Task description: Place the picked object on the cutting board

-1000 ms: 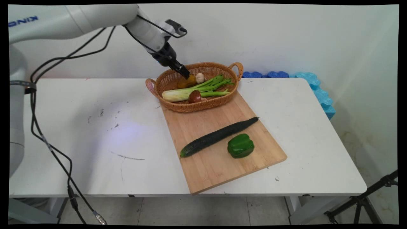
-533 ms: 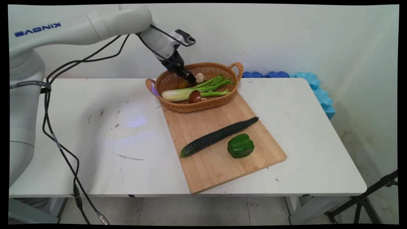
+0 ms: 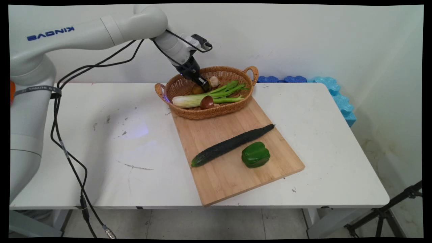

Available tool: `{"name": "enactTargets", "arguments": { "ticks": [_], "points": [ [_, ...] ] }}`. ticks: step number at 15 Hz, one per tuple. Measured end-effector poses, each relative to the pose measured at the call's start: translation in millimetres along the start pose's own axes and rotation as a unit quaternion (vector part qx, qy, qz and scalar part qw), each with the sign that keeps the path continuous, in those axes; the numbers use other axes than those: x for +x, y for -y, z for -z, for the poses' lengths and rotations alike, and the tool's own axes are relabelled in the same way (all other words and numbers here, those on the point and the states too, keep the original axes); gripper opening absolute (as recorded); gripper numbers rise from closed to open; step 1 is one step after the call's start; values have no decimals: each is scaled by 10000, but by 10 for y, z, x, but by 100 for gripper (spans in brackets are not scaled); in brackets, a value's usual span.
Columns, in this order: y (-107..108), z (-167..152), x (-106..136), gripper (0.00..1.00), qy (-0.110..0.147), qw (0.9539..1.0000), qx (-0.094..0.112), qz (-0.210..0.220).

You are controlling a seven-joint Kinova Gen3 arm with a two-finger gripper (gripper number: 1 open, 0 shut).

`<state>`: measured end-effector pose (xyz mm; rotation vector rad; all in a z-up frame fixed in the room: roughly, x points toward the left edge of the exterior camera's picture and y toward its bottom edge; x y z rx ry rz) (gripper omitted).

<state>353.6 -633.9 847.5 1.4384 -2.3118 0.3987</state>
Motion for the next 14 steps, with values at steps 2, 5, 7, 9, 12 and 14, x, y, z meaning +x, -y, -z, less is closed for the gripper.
{"name": "enactTargets", "arguments": {
  "ticks": [2, 5, 7, 9, 12, 14],
  "points": [
    [-12, 68, 75, 0, -90, 9999, 23, -80],
    [-41, 310, 179, 0, -265, 9995, 63, -156],
    [-100, 587, 232, 0, -395, 9990, 62, -223],
    [-199, 883, 252, 0, -512, 9982, -2, -301],
    [-424, 1347, 229, 0, -681, 9965, -197, -445],
    [-543, 1543, 185, 0, -732, 9955, -311, -508]
  ]
}}
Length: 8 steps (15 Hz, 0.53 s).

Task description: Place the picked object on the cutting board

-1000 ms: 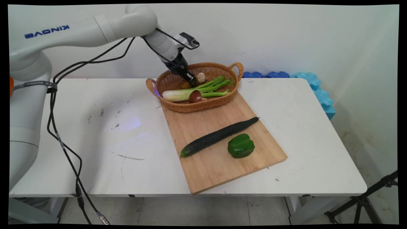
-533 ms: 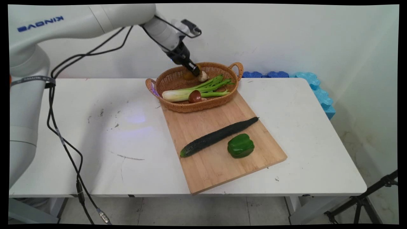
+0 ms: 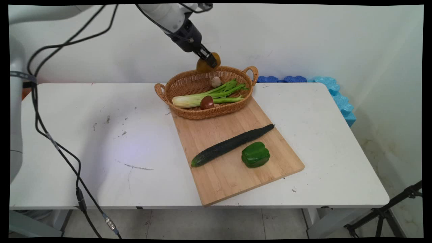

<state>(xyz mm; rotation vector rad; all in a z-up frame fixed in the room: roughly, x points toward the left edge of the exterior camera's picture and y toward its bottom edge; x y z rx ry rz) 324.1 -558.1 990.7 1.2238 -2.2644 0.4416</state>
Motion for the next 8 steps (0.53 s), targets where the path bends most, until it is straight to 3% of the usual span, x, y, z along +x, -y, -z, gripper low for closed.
{"name": "enactTargets", "arguments": {
  "ticks": [4, 8],
  "points": [
    [-325, 328, -143, 0, 3, 9996, -260, -54],
    [-692, 445, -434, 0, 107, 9988, -472, -5]
  ]
}}
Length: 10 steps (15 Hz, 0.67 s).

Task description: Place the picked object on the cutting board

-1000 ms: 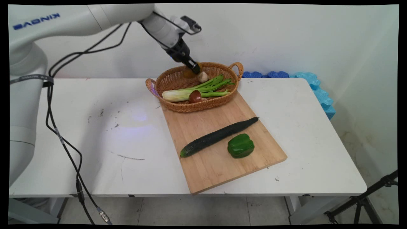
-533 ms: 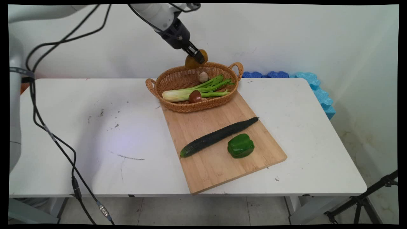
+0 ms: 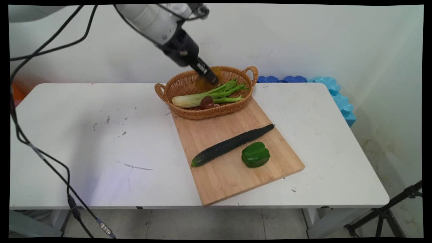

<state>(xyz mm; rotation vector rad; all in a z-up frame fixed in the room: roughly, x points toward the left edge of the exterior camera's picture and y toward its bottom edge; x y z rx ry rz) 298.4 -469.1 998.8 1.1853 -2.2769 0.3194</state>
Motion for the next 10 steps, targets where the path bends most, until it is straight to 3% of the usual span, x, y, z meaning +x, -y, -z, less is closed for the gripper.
{"name": "enactTargets", "arguments": {
  "ticks": [5, 10],
  "points": [
    [-342, -194, -427, 0, 230, 9997, -79, 9],
    [-474, -505, -703, 0, 382, 9993, -26, -17]
  ]
}}
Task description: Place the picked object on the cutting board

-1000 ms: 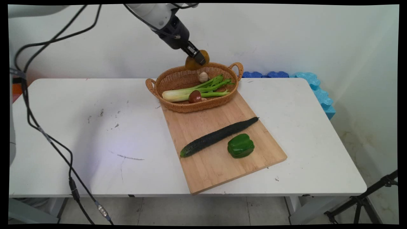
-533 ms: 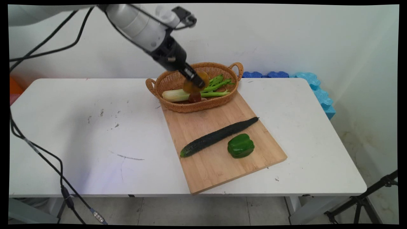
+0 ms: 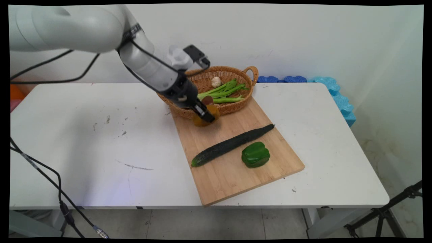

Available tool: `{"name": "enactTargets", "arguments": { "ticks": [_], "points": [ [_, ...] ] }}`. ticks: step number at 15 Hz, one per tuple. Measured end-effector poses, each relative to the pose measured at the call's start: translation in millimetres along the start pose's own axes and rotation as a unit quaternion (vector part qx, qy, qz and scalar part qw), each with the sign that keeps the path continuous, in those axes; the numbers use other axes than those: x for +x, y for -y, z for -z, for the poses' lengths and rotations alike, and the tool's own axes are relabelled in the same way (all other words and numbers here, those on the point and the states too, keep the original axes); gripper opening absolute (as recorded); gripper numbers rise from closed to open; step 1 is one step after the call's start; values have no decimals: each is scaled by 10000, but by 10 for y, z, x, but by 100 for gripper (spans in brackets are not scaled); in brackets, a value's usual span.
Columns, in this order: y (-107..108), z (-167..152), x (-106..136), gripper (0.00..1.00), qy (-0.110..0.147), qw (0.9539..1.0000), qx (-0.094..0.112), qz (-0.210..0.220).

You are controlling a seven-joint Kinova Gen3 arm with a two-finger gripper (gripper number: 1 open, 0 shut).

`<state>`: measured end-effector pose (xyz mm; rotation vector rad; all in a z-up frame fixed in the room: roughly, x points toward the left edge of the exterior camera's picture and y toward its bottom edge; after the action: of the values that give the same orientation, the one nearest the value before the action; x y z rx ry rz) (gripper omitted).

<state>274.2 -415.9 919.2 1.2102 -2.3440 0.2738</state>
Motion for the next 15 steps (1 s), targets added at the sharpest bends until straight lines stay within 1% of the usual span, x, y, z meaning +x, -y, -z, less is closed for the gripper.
{"name": "enactTargets", "arguments": {
  "ticks": [5, 12, 13, 15],
  "points": [
    [-52, -365, -164, 0, 95, 9999, 48, -59],
    [-40, -658, -281, 0, 104, 9998, 98, -117],
    [-35, -688, -285, 100, 92, 9998, 104, -124],
    [-30, -733, -278, 100, 60, 9998, 102, -129]
  ]
}}
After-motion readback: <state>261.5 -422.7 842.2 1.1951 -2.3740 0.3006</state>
